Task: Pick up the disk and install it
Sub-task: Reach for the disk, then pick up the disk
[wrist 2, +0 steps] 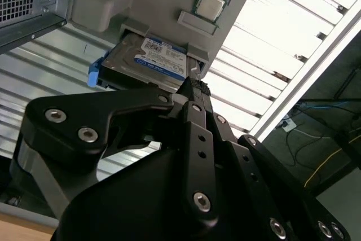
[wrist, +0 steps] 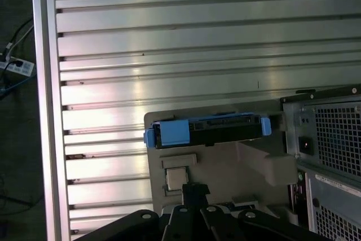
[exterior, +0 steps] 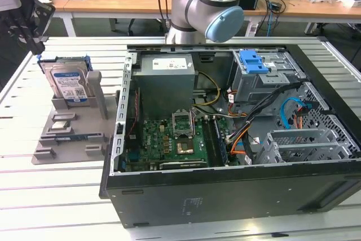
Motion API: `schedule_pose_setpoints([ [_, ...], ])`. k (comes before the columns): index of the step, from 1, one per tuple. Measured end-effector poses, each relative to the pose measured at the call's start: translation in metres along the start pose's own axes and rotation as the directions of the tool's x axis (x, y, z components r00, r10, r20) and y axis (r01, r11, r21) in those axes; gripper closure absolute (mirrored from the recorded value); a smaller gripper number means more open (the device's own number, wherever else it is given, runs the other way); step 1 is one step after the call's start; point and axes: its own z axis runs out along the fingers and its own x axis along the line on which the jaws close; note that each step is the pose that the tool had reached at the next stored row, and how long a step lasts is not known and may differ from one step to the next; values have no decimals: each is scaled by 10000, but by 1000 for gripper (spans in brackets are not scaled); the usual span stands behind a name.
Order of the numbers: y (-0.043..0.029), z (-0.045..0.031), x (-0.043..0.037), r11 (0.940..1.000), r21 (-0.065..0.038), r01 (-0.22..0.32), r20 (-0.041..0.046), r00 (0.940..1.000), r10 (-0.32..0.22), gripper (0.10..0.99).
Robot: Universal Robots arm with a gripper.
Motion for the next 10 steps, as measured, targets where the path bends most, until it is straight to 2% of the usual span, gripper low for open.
schedule_pose_setpoints([
  [10, 0, 0, 3, 10000, -1, 0, 1, 10000, 0, 980],
])
